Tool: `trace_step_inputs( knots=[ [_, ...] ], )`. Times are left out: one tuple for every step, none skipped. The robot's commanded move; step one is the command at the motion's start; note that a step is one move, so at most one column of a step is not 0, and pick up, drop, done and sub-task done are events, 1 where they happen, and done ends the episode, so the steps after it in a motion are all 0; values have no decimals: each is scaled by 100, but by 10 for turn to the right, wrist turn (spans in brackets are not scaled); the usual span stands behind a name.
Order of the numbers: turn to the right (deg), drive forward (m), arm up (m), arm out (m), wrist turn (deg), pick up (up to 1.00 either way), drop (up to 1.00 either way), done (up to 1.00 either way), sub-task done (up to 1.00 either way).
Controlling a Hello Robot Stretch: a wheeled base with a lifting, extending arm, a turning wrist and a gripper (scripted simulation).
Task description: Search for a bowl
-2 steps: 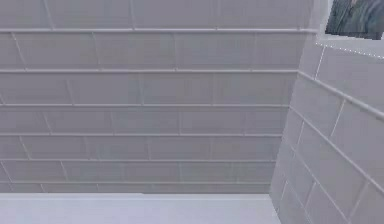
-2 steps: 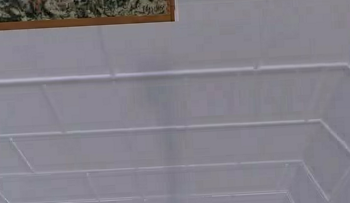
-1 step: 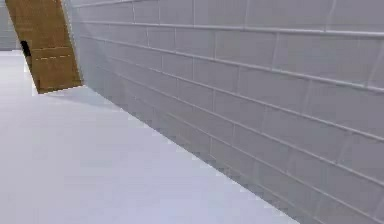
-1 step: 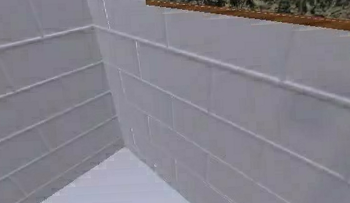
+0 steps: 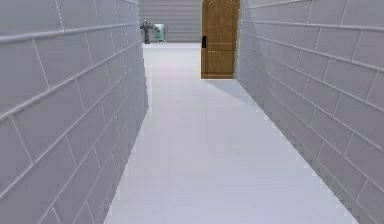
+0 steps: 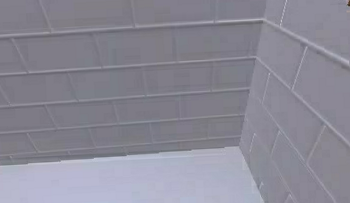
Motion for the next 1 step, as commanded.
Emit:
trace_step_inputs(
  knots=[
    [0, 100, 0, 0, 0, 0, 0, 0, 0]
  ],
)
